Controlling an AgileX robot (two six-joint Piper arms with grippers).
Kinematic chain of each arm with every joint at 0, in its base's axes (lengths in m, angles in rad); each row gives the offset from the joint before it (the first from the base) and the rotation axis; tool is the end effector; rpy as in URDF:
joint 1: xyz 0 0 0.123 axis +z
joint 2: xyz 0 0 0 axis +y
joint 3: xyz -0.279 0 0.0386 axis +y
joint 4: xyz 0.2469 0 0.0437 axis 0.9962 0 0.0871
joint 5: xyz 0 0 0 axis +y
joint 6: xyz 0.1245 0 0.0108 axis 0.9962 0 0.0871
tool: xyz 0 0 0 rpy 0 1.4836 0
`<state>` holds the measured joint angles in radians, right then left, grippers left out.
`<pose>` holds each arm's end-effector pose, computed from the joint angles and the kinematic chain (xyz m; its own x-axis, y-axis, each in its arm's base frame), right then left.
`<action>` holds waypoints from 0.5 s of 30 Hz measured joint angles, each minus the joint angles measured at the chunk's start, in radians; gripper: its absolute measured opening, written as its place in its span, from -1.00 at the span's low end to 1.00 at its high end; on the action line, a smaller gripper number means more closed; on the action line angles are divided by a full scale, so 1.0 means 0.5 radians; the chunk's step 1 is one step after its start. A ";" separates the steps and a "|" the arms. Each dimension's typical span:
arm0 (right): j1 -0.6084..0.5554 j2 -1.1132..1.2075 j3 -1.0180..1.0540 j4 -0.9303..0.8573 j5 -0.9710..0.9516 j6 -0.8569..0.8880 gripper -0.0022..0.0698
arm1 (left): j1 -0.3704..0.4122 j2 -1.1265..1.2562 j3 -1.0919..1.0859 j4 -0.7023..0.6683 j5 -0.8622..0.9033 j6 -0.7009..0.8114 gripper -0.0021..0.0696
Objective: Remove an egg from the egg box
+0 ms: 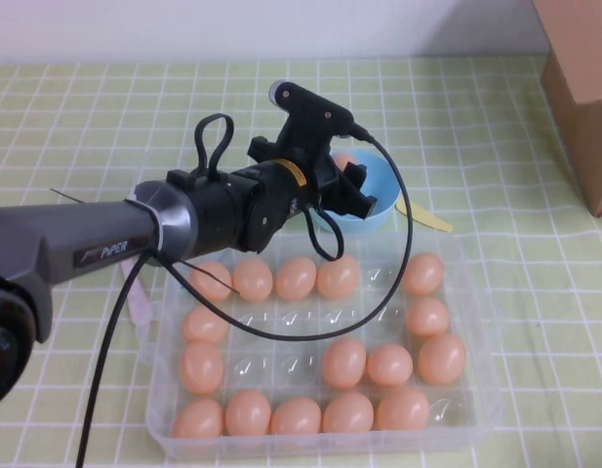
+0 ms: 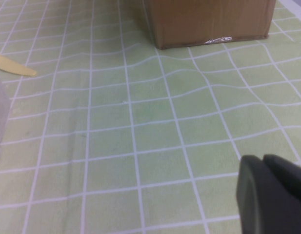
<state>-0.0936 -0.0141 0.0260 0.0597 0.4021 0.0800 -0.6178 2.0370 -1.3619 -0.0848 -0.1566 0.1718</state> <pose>0.0861 -0.0051 0.1583 -0.3065 0.1639 -0.9377 0.1137 0.9843 0.1349 0.4031 -0.2845 0.1823 -0.2898 0.3138 -0.9042 0.5972 0.7975 0.0854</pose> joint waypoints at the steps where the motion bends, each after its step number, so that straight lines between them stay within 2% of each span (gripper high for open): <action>1: 0.000 0.000 0.000 0.000 0.000 0.000 -0.99 | 0.000 0.000 0.000 0.000 0.004 0.000 0.25; 5: 0.000 0.000 0.000 0.000 0.000 0.000 -0.99 | 0.000 -0.004 0.000 0.000 0.073 -0.003 0.33; 10: 0.000 0.000 0.000 0.000 0.000 0.000 -0.99 | 0.000 -0.171 0.098 0.004 0.061 -0.008 0.32; 12: 0.000 0.000 0.000 0.000 0.000 0.000 -0.99 | 0.000 -0.317 0.242 0.004 -0.080 -0.008 0.19; 15: 0.000 0.000 0.000 0.000 0.000 0.000 -0.99 | 0.000 -0.552 0.520 0.004 -0.351 -0.008 -0.33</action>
<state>-0.0936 -0.0141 0.0260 0.0597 0.4021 0.0800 -0.6178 1.7609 -1.1019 -0.0826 -0.3320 0.1679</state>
